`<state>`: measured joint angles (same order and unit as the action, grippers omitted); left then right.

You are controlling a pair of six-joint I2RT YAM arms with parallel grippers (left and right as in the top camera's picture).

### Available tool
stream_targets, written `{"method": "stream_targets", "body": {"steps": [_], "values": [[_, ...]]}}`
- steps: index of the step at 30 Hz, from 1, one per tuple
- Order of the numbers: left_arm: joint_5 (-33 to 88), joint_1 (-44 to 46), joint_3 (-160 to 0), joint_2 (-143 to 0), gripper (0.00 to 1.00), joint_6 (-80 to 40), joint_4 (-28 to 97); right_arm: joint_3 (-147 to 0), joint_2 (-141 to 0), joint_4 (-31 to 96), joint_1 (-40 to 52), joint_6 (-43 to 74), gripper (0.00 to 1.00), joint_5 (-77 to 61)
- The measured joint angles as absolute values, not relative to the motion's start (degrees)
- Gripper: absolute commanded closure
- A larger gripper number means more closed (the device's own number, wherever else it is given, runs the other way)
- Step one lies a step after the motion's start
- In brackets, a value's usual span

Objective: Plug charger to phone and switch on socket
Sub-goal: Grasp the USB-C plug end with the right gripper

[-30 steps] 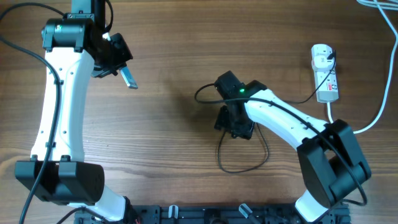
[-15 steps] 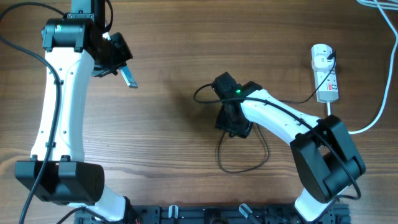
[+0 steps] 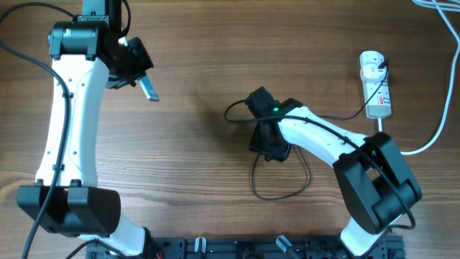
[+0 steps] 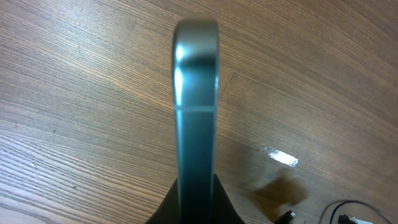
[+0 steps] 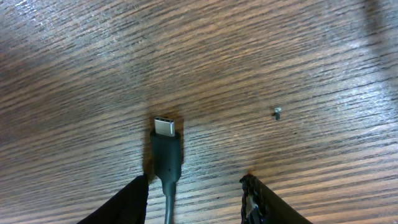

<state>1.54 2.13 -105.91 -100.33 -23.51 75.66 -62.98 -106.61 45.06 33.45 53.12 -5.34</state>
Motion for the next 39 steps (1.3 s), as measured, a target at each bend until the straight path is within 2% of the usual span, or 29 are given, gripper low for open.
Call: {"method": "stream_targets", "body": {"steps": [5,14,27,29,39], "values": [[1.54,2.13,-105.91,-100.33,0.96,-23.51,75.64,-63.16,-107.04,45.21,33.43,54.24,0.54,-5.32],[1.54,2.13,-105.91,-100.33,0.96,-23.51,74.98,-64.07,-107.70,43.99,37.23,57.04,0.54,-5.30],[1.54,2.13,-105.91,-100.33,0.96,-23.51,74.98,-64.27,-108.03,46.19,37.76,58.46,0.57,-0.75],[1.54,2.13,-105.93,-100.33,0.96,-23.51,74.98,-64.27,-108.03,46.19,37.76,58.22,0.66,-0.62],[1.54,2.13,-105.91,-100.33,0.96,-23.51,75.00,-64.27,-108.03,45.78,37.78,57.60,0.76,0.08]]}}
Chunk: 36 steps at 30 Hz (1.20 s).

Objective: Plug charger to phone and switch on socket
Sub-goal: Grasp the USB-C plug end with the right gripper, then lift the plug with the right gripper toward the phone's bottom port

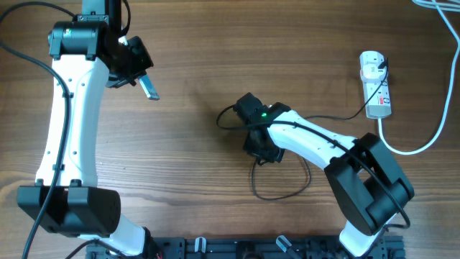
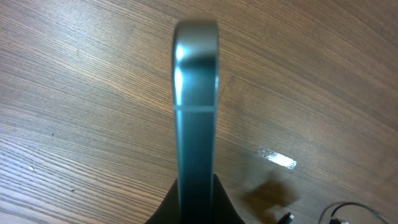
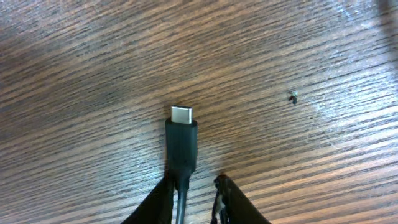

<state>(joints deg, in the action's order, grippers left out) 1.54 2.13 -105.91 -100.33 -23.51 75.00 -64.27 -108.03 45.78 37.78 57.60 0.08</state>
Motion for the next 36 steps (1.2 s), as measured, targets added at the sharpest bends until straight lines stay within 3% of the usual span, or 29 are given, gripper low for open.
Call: {"method": "stream_targets", "body": {"steps": [2,14,17,21,23,36], "values": [[1.54,2.13,-105.91,-100.33,0.96,-23.51,74.98,-64.27,-108.01,45.71,37.78,57.60,0.82,0.10],[1.54,2.13,-105.93,-100.33,0.96,-23.51,75.00,-64.27,-108.01,45.36,37.78,57.36,0.88,0.34],[1.54,2.13,-105.91,-100.33,0.96,-23.51,74.98,-64.27,-108.03,45.23,37.80,57.36,0.88,0.49],[1.54,2.13,-105.93,-100.33,0.96,-23.51,74.98,-64.27,-108.01,44.66,37.85,56.38,0.77,0.51],[1.54,2.13,-105.91,-100.33,0.96,-23.51,75.00,-64.27,-108.03,44.05,37.95,56.05,0.77,0.56],[1.54,2.13,-105.91,-100.33,0.96,-23.51,75.00,-64.27,-108.03,43.94,37.95,54.96,0.93,2.00]]}}
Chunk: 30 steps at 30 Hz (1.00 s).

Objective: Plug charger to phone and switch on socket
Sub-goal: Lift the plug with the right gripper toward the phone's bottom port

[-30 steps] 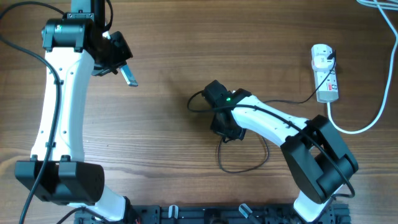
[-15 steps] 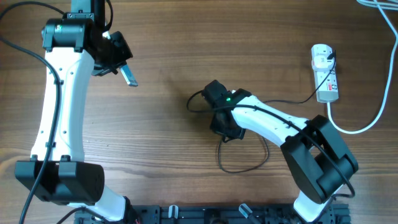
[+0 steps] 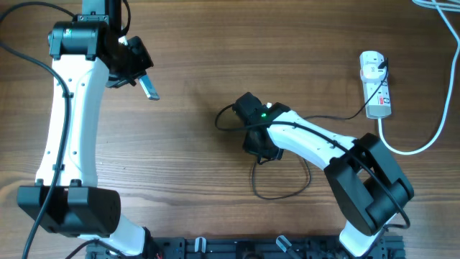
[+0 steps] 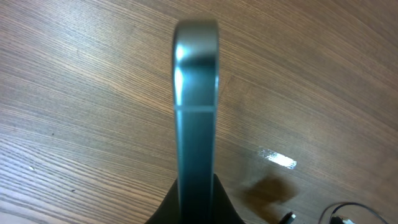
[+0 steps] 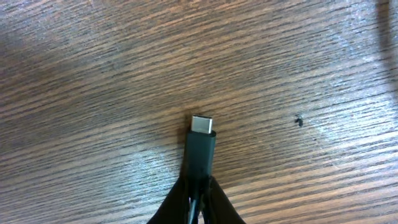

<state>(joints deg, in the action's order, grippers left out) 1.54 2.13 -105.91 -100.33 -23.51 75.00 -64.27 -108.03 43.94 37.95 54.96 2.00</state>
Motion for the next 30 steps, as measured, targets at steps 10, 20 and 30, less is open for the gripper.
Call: {"method": "stream_targets", "body": {"steps": [10,20,30], "values": [[17.67,2.09,-105.91,-100.33,0.96,-16.95,67.59,-69.89,-108.05,45.78,37.34,42.61,0.96,-3.29],[48.14,2.13,-105.84,-100.33,0.96,-13.56,55.13,-71.42,-77.60,40.71,37.30,24.67,0.96,-27.92],[56.84,9.65,-105.84,-100.33,0.96,-8.19,57.06,-71.42,-75.20,38.00,37.30,26.83,0.96,-25.50]]}}
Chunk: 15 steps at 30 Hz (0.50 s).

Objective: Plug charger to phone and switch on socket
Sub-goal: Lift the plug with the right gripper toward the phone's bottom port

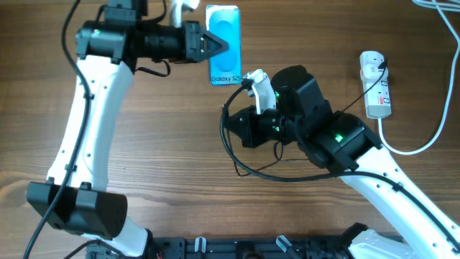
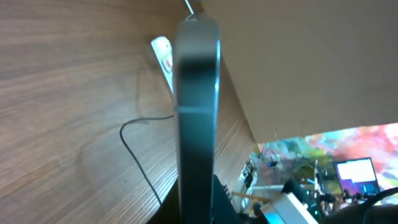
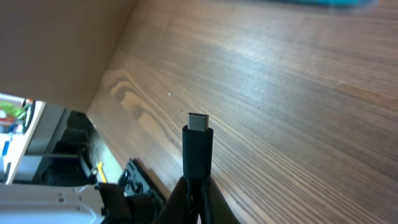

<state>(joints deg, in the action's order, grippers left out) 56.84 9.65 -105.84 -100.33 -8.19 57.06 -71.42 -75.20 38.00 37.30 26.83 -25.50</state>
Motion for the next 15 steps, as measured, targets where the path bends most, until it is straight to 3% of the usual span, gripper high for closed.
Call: {"method": "stream_targets", "body": {"steps": [15], "values": [[51.33,11.57,-105.84,-100.33,0.96,-7.55,59.75,-71.42,-75.20,35.90,37.30,31.03,0.96,-17.98]]}}
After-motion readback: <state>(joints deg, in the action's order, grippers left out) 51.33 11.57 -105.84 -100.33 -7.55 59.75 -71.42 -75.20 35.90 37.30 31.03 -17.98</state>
